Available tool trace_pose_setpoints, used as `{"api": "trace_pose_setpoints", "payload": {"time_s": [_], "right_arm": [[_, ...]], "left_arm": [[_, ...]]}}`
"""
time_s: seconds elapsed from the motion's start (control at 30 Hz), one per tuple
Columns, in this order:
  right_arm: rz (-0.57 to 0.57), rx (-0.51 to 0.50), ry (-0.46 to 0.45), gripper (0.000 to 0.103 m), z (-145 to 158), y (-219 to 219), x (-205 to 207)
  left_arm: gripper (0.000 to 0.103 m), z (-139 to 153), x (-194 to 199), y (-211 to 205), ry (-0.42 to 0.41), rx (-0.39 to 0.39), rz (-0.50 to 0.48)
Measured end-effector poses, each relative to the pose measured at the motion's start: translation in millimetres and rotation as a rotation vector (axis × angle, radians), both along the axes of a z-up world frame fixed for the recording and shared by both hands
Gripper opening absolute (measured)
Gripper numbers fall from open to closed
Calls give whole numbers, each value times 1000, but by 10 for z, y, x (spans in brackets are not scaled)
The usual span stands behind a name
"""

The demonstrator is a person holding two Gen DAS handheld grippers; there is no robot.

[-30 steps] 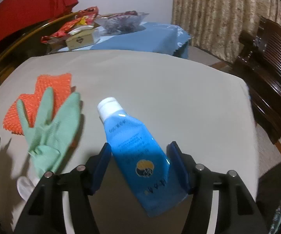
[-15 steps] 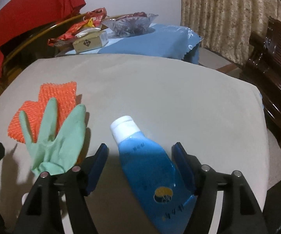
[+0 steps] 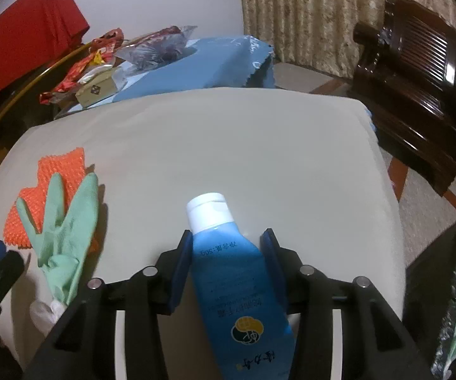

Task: Collect trash
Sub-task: 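Grasp the blue lotion tube with the right gripper, then grasp the second green glove with the left gripper while the right gripper holds the tube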

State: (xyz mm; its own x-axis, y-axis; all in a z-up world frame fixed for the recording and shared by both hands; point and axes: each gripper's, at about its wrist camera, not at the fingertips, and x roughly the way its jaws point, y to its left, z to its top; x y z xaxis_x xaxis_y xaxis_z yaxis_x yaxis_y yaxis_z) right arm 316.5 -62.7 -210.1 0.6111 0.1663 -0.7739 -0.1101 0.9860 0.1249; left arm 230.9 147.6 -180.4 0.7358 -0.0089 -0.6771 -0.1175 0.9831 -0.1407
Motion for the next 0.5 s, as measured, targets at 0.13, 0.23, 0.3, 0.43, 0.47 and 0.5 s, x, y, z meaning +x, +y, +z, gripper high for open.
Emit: {"api": "trace_pose_setpoints", "payload": {"time_s": [0.13, 0.23, 0.3, 0.43, 0.47, 0.5], "right_arm": [[-20, -6, 2, 45, -6, -96, -67], [-21, -14, -2, 45, -14, -123, -114], [-22, -15, -3, 45, -14, -128, -131], [-19, -12, -7, 45, -13, -150, -147], [-17, -13, -8, 45, -11, -152, -151], [-15, -13, -10, 45, -5, -157, -161]], "left_arm": [[92, -55, 119, -111, 23, -4, -20], [77, -139, 221, -197, 67, -3, -43], [74, -203, 256, -240, 92, -4, -53], [49, -293, 274, -320, 125, -19, -76], [44, -296, 268, -330, 125, -22, -79], [41, -287, 260, -345, 122, -15, -79]]}}
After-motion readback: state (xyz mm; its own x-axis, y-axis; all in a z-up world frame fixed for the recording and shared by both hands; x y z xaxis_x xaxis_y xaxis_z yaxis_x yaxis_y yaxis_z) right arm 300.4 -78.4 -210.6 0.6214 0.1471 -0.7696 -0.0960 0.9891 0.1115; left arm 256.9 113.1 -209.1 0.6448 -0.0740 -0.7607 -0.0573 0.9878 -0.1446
